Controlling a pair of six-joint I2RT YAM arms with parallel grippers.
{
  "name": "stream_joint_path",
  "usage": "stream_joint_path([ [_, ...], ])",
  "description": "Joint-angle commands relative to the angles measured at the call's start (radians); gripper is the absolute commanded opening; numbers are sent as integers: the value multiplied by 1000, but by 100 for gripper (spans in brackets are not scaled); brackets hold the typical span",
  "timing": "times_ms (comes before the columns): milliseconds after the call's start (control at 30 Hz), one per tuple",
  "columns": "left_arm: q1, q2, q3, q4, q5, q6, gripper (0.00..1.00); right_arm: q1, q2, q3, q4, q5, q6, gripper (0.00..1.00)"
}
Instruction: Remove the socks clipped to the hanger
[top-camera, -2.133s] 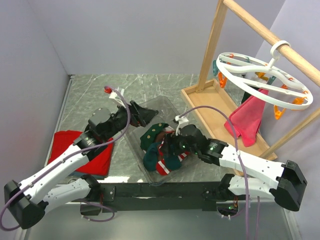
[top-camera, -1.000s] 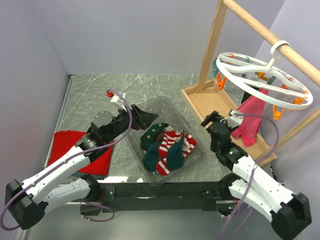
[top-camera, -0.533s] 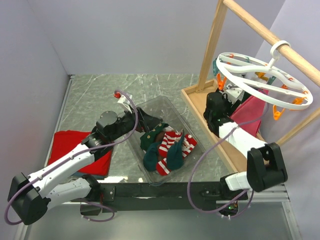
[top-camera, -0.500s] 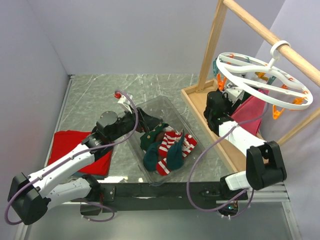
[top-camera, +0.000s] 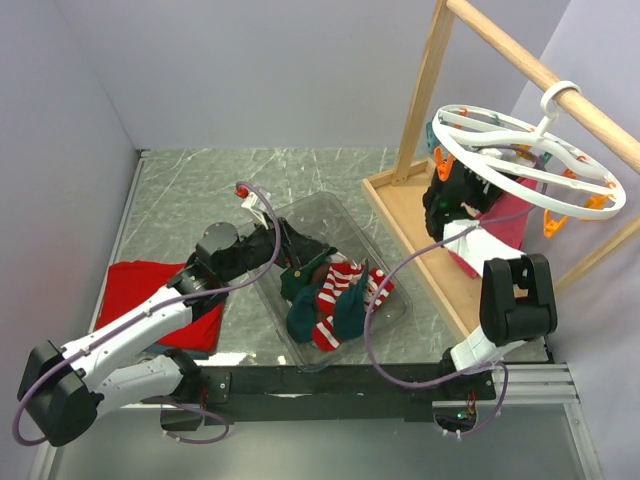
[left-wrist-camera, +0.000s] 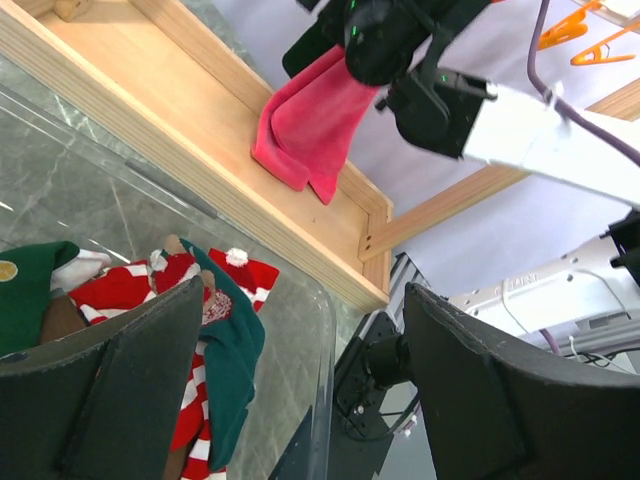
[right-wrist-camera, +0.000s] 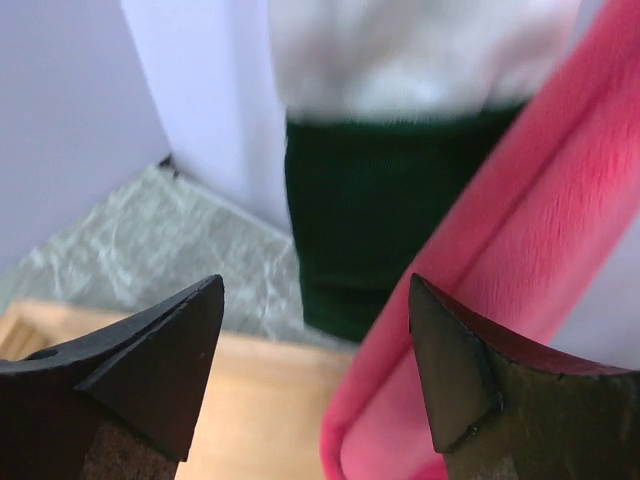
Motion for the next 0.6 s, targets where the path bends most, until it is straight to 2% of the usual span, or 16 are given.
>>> stream_joint_path([
  [0,-3,9,27,16,31,21,85,-45,39,101,154,-14,-120,80],
  [167,-5,15,35,13,34,28,86,-93,106,150,263,-16,-213,74],
  [333,-3,44,56,-18,36,34,85,-140,123,179,198,-45,-103,62],
  [400,-3,41,45,-1,34,26,85,-141,134,188,181,-60,-74,51],
  [533,-3,49,47,5,36,20,85,-142,150,170,268,-60,-115,29],
  [567,-3,52,51,-1,37,23,85,-142,142,166,254,-66,-97,21],
])
